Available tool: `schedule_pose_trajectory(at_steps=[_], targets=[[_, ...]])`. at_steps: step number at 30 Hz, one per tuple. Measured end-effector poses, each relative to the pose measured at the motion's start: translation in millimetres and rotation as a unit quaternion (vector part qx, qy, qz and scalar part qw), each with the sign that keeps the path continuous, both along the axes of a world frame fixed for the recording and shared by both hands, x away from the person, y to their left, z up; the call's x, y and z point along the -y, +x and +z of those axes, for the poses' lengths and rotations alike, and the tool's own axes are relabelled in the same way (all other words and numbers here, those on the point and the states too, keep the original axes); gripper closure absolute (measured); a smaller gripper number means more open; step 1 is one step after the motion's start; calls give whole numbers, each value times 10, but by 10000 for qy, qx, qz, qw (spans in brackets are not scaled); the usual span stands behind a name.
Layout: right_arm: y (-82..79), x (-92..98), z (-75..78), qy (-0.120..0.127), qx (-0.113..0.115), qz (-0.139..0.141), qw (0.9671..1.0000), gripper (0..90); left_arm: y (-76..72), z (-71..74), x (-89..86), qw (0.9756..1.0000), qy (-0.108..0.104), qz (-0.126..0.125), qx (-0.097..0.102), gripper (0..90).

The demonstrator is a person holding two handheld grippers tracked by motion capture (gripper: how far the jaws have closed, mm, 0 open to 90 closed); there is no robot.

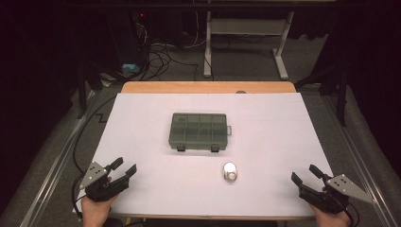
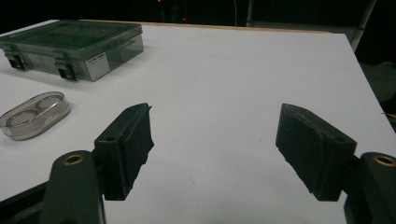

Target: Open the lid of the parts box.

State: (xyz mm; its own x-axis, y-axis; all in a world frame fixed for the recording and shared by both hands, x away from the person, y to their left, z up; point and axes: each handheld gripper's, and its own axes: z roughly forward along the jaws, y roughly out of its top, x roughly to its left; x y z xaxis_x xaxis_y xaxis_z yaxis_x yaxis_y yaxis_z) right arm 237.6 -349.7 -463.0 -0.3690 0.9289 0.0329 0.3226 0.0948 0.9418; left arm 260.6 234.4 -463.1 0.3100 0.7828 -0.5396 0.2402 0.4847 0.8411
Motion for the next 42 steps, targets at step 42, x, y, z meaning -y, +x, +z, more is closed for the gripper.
schedule_pose_trajectory(at_steps=[42], targets=[[69,-62,10,76,-13,215,9997,295,26,20,17,9999,-73,-69,-61,366]])
